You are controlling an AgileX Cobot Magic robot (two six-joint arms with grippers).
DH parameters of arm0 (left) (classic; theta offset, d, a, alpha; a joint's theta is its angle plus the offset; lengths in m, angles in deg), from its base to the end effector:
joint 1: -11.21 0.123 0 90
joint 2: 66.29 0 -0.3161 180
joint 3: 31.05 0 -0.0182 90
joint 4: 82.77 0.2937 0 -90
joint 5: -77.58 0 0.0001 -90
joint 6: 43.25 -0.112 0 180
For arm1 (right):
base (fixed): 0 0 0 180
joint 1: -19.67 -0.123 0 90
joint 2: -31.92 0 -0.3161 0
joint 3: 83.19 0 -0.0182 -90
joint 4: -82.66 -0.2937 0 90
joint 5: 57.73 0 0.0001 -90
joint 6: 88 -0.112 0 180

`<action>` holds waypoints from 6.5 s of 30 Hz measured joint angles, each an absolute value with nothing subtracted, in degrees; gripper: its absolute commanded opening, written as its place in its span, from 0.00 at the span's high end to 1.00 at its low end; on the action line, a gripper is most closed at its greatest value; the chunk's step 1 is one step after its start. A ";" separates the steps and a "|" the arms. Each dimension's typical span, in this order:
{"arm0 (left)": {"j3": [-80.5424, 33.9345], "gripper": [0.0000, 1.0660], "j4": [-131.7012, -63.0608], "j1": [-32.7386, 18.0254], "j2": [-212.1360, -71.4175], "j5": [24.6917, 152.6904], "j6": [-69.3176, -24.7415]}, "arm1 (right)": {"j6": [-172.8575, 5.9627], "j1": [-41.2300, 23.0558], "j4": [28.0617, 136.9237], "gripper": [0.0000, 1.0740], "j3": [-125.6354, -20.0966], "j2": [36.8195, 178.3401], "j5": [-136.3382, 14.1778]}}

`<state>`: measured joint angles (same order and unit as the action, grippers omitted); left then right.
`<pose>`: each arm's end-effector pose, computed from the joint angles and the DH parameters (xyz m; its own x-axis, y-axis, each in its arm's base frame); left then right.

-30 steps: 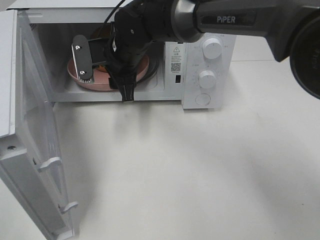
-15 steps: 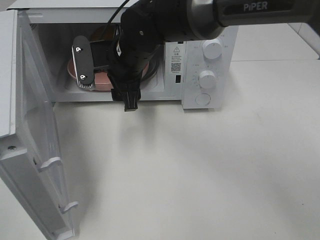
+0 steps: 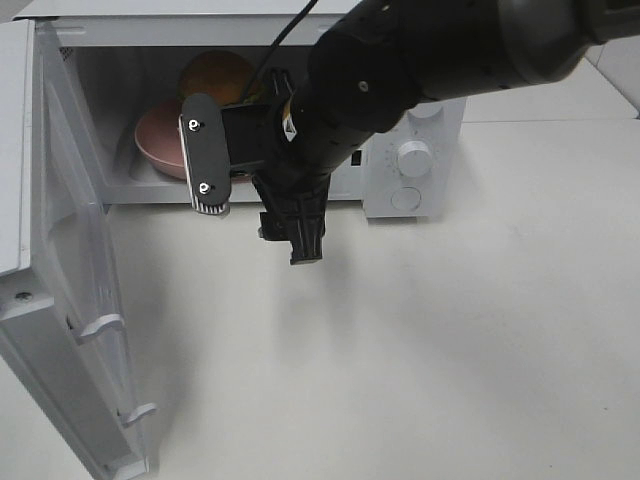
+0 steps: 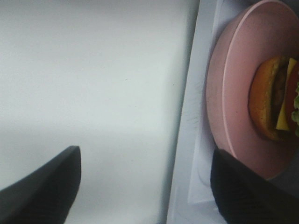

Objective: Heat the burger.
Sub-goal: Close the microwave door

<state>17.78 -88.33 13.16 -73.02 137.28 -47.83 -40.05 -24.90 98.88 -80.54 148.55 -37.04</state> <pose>0.0193 -0.0087 0.2936 -0.4231 0.0164 -0.9059 0.0549 0.9985 -0.0076 0.3494 0.3286 0.1934 0.3388 -0.9128 -0.2281 -0.7758 -0.1338 -0.6167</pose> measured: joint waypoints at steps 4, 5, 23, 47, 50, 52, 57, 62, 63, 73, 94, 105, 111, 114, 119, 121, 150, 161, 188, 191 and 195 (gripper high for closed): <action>17.78 0.08 -88.33 13.16 -73.02 137.28 -47.83 | -42.91 -24.90 98.65 0.32 -76.76 145.34 -37.62; 17.78 0.08 -88.33 13.16 -73.02 137.28 -47.83 | -45.09 -24.90 98.54 0.32 -74.30 143.16 -37.79; 17.78 0.08 -88.33 13.16 -73.02 137.28 -47.83 | -73.85 -24.90 97.22 0.34 -53.44 122.76 -37.79; 17.78 0.08 -88.33 13.16 -73.02 137.28 -47.83 | -93.39 -24.90 94.30 0.34 -51.61 94.40 -2.95; 17.78 0.08 -88.33 13.16 -73.02 137.28 -47.83 | -94.08 -24.90 93.84 0.34 -50.12 89.70 -1.12; 17.78 0.08 -88.33 13.16 -73.02 137.28 -47.83 | -94.25 -24.90 93.49 0.34 -49.43 88.33 -0.60; 17.78 0.08 -88.33 13.16 -73.02 137.28 -47.83 | -94.42 -17.22 92.81 0.34 -44.10 78.93 1.34; 17.78 0.08 -88.33 13.16 -73.02 137.28 -47.83 | -94.42 -7.08 92.75 0.34 -40.78 71.54 1.40; 17.78 0.08 -88.33 13.16 -73.02 137.28 -47.83 | -94.42 -3.70 91.95 0.34 -39.52 68.33 1.00; 17.78 0.08 -88.33 13.16 -73.02 137.28 -47.83 | -94.42 8.96 87.31 0.34 -34.36 53.21 -0.26; 17.78 0.08 -88.33 13.16 -73.02 137.28 -47.83 | -94.36 14.63 86.85 0.34 -34.31 38.65 -0.20; 17.78 0.08 -88.33 13.16 -73.02 137.28 -47.83 | -94.36 14.63 86.85 0.34 -34.31 38.65 -0.20; 17.78 0.08 -88.33 13.16 -73.02 137.28 -47.83 | -94.36 14.63 86.85 0.34 -34.31 38.65 -0.20; 17.78 0.08 -88.33 13.16 -73.02 137.28 -47.83 | -94.36 14.63 86.85 0.34 -34.31 38.65 -0.20; 17.78 0.08 -88.33 13.16 -73.02 137.28 -47.83 | -94.36 14.63 86.85 0.34 -34.31 38.65 -0.20; 17.78 0.08 -88.33 13.16 -73.02 137.28 -47.83 | -94.36 14.63 86.85 0.34 -34.31 38.65 -0.20; 15.14 0.50 -87.47 13.16 -77.15 132.41 -47.83 | -94.36 14.63 86.85 0.34 -34.31 38.65 -0.20; 15.08 1.00 -86.15 13.16 -88.26 124.50 -47.83 | -94.36 14.63 86.85 0.34 -34.31 38.65 -0.20; 39.66 1.00 -85.98 13.16 -111.58 59.58 -43.76 | -94.36 14.63 86.85 0.34 -34.31 38.65 -0.20; 39.78 1.00 -84.37 13.16 -116.68 55.52 -42.85 | -94.36 14.63 86.85 0.34 -34.31 38.65 -0.20; 39.78 1.00 -80.94 13.16 -122.53 51.22 -41.19 | -94.36 14.63 86.85 0.34 -34.31 38.65 -0.20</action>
